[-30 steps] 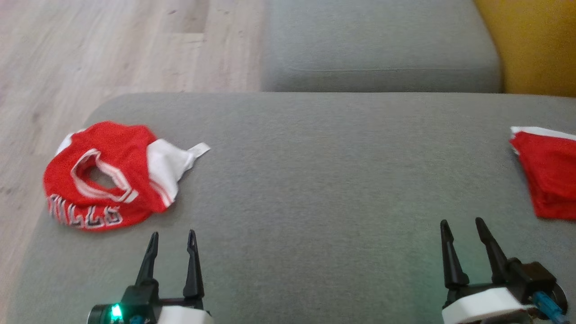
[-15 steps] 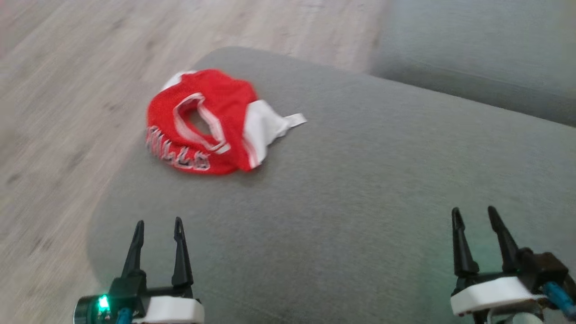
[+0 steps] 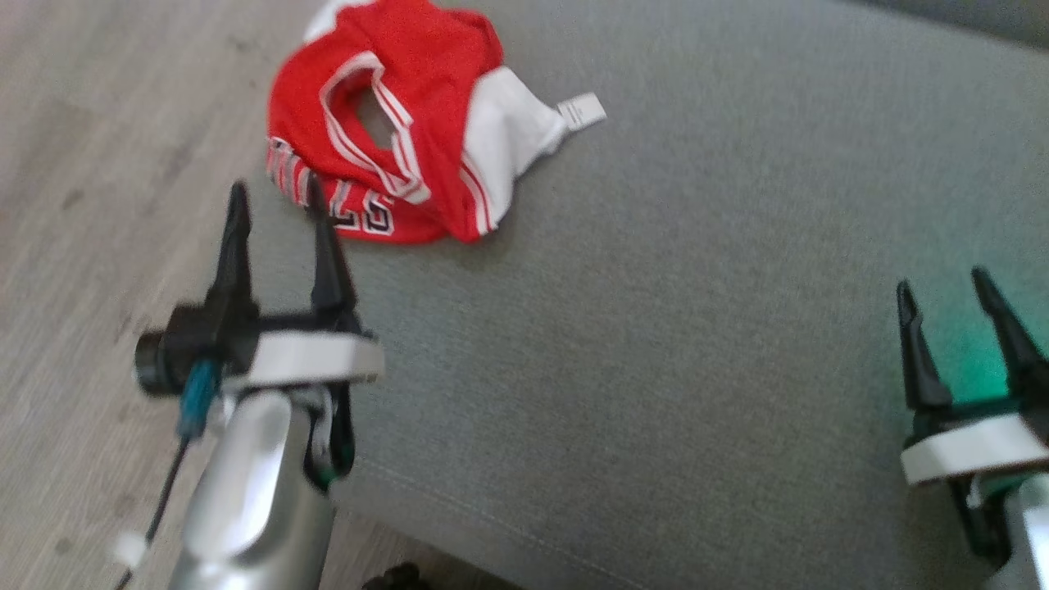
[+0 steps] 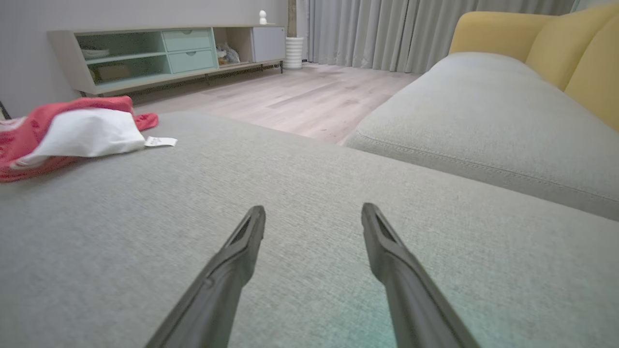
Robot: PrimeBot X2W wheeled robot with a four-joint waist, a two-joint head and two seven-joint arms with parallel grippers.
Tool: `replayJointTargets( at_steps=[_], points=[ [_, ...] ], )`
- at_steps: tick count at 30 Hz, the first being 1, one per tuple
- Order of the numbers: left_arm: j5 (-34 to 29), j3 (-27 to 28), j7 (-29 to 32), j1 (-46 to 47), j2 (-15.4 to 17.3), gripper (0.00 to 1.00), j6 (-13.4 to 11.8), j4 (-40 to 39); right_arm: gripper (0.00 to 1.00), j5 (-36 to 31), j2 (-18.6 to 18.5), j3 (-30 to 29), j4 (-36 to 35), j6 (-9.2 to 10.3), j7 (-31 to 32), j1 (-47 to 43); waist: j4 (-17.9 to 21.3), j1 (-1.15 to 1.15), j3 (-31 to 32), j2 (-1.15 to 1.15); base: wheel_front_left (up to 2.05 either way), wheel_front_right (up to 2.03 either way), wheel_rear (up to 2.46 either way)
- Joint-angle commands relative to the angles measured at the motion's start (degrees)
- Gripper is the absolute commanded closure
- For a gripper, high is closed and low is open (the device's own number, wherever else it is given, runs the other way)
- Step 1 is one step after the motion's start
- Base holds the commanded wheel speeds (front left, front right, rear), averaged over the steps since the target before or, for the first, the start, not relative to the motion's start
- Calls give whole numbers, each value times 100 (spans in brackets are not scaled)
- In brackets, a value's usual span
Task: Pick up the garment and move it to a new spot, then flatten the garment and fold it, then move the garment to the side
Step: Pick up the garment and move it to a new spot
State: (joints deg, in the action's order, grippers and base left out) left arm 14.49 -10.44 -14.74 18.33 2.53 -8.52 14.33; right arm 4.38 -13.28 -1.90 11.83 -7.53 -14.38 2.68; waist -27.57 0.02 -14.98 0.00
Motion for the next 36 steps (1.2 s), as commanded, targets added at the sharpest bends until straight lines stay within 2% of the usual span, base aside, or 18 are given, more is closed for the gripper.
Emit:
replayJointTargets(
  at_steps=[1,4,8,12,15,16,17,18,26,27,30,36],
  points=[
    [217,40,-26,428,34,0,-5,136,0,-70,-242,194,-193,4,-62,209,249,-2,-695,0,0,0,0],
    [602,-112,-26,943,34,0,72,656,0,-76,-437,288,-204,4,-62,411,453,-2,-946,0,0,0,0],
    [1050,-123,-26,1439,34,0,30,1332,0,-80,-599,303,-250,4,-62,589,702,-2,-1214,0,0,0,0],
    [1452,-124,-26,1800,34,0,-91,2142,0,-83,-684,234,-279,4,-62,615,855,-2,-1402,0,0,0,0],
    [1716,-153,-26,2018,34,0,-45,2580,0,-96,-680,217,-316,4,-62,610,922,-2,-1489,0,0,0,0],
    [1781,-153,-26,2074,34,7,13,2647,0,-103,-670,220,-325,4,-62,616,942,-2,-1509,0,0,0,0],
    [1798,-143,-26,2122,34,67,62,2667,0,-110,-660,220,-325,4,-62,623,952,-2,-1515,0,0,0,0],
    [1753,-115,-26,2156,34,100,82,2641,0,-116,-646,228,-316,4,-62,635,963,-2,-1505,0,0,0,0],
    [547,257,-26,2099,115,100,45,1682,0,-100,-304,392,-184,4,-62,736,1175,-2,-832,0,0,0,0],
    [233,305,-26,2104,184,100,103,1362,0,-72,-148,431,-122,4,-62,720,1306,-2,-513,0,0,0,0],
    [-117,259,-26,2204,323,100,290,1016,0,-22,105,471,-45,4,-62,623,1570,-2,-4,0,0,0,0],
    [-520,-102,8,2802,617,100,727,856,0,12,569,473,-15,4,-62,286,2312,-2,919,0,0,0,0]
  ],
)
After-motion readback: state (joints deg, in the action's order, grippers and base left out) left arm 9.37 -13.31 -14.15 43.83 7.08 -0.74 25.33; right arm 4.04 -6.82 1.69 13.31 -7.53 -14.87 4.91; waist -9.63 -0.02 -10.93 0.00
